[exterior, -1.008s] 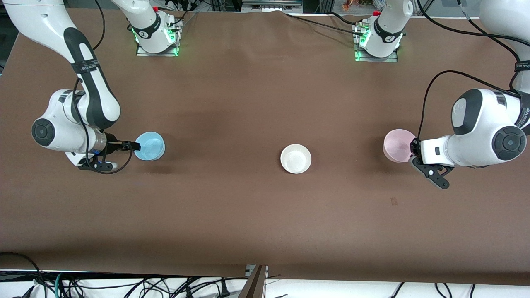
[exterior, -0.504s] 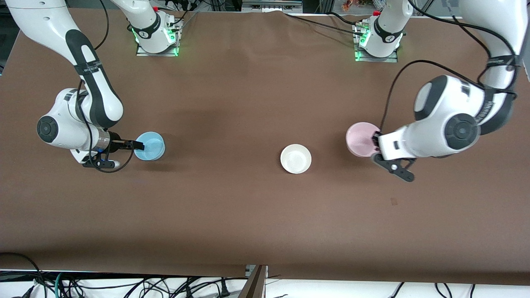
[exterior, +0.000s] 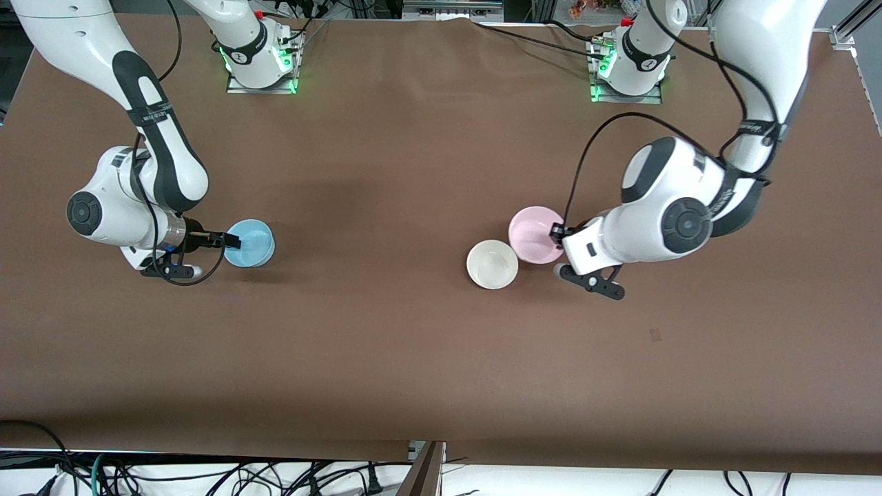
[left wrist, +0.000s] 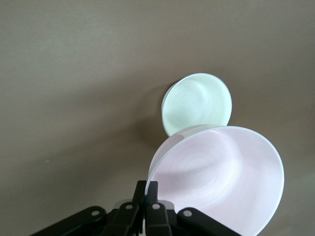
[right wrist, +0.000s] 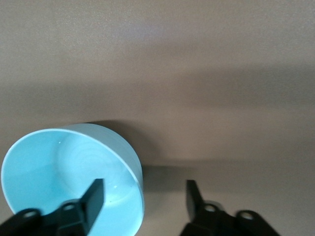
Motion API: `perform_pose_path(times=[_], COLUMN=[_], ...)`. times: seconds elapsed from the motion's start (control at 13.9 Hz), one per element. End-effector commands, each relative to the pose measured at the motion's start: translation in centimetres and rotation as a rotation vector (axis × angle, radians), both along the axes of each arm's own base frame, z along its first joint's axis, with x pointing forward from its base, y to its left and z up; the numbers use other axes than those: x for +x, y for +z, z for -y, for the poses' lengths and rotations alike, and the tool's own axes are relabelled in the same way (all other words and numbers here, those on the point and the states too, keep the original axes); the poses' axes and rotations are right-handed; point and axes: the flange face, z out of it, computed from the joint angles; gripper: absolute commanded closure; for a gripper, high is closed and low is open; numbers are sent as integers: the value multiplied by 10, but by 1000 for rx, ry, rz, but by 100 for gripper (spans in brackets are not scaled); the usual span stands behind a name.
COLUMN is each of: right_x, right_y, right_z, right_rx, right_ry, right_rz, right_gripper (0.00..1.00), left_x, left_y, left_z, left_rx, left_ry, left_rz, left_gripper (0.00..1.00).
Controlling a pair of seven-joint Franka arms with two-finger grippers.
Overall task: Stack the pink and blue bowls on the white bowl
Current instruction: 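Carry the pink bowl over the white bowl while the right gripper grasps the blue bowl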
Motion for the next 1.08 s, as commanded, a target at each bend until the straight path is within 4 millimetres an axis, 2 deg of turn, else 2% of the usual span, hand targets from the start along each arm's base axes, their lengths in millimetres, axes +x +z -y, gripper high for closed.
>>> perform_pose_path(times=[0.0, 0.14, 0.36, 0.5, 0.79, 1.01], right_x=[-3, -3, -1, 0, 7, 27], right_y=[2, 3, 5, 6, 15, 43], right_z=[1, 1, 0, -2, -5, -7], right_rx=[22, 22, 24, 26, 61, 74], right_ry=[-1, -1, 3, 5, -19, -5], right_rz=[14, 14, 16, 18, 6, 22], right_gripper=[51, 69, 94, 99, 100, 100], left_x=[4, 7, 7, 7, 7, 6], left_y=[-23, -41, -57, -67, -90, -96], left_z=[32, 42, 56, 60, 56, 56], left_rx=[-16, -32, -52, -48, 46, 48], left_ry=[99, 124, 129, 142, 118, 122], left_rz=[-15, -9, 22, 29, 53, 44], left_gripper=[100, 100, 100, 100, 100, 100])
